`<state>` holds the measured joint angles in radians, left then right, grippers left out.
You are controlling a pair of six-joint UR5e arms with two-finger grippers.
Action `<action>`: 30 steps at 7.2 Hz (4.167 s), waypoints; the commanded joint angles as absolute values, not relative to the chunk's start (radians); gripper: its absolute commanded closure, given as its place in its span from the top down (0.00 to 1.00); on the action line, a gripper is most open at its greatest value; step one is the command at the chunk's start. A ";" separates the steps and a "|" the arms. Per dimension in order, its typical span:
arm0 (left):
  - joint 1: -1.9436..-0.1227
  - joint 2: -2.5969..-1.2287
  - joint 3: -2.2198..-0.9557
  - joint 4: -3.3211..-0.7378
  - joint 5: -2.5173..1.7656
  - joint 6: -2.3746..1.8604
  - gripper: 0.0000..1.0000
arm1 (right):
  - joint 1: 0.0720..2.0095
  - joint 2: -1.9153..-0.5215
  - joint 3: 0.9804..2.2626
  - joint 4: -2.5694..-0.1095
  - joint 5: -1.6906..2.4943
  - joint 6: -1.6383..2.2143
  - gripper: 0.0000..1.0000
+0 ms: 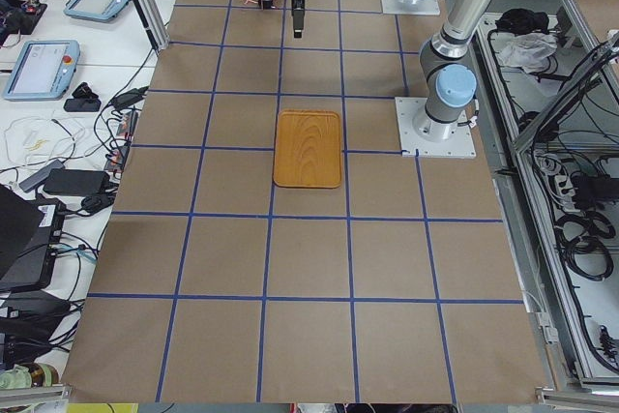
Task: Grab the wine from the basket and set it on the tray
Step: 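Lift the bottle out of the rack and stand it upright on the table, then open and raise the right gripper while the left gripper moves to the bottle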
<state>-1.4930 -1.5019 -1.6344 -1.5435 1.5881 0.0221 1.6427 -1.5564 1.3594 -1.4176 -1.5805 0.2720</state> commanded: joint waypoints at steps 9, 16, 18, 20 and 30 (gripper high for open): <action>-1.401 -1.493 -1.628 -1.565 1.591 0.091 1.00 | 2.133 -1.304 1.367 -1.660 -1.582 0.998 0.01; -1.402 -1.488 -1.634 -1.569 1.591 0.091 1.00 | 2.175 -1.203 1.367 -1.713 -1.539 1.058 0.17; -1.401 -1.485 -1.635 -1.569 1.591 0.091 1.00 | 2.175 -1.198 1.367 -1.718 -1.543 1.034 0.29; -1.402 -1.486 -1.635 -1.569 1.589 0.091 1.00 | 2.174 -1.195 1.370 -1.718 -1.546 1.007 0.77; -1.750 -1.551 -1.624 -1.451 1.571 -0.034 1.00 | 1.672 -1.423 1.391 -1.577 -1.646 0.109 1.00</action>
<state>-1.6608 -1.5351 -1.6234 -1.4674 1.5732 -0.0141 1.6927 -1.4035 1.3821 -1.5660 -1.6298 0.1368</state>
